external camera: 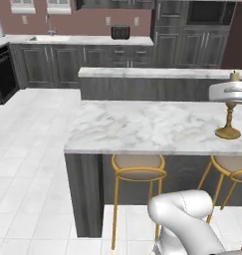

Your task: Get the candle and the liquor from the cabinet and move them to the dining counter.

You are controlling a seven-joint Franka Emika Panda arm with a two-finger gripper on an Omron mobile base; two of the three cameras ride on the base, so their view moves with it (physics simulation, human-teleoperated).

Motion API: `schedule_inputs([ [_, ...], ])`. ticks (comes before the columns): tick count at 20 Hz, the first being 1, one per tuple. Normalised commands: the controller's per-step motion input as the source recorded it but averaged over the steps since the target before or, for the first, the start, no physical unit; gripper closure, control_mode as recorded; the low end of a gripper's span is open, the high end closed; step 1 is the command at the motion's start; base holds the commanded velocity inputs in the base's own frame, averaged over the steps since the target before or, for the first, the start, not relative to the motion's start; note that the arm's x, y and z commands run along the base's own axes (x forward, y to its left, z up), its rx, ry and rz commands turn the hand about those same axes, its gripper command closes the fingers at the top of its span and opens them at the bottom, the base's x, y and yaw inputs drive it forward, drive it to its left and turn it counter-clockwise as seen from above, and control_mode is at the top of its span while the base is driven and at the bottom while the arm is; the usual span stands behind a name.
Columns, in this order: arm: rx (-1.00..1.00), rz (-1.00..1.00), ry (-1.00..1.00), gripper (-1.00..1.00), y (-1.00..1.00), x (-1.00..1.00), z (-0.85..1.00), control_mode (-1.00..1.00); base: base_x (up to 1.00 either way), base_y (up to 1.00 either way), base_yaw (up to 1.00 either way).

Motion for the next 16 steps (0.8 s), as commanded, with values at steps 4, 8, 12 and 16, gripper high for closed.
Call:
schedule_inputs([
  [4,0.0,0.0,0.0,1.0,0.0,0.0,0.0,1.0,0.62,0.0,0.07],
  [8,0.0,0.0,0.0,1.0,0.0,0.0,0.0,1.0,0.49,0.0,-0.07],
  [12,0.0,0.0,0.0,1.0,0.0,0.0,0.0,1.0,0.26,0.11,-0.29],
  [16,0.0,0.0,0.0,1.0,0.0,0.0,0.0,1.0,0.05,0.15,-0.32],
])
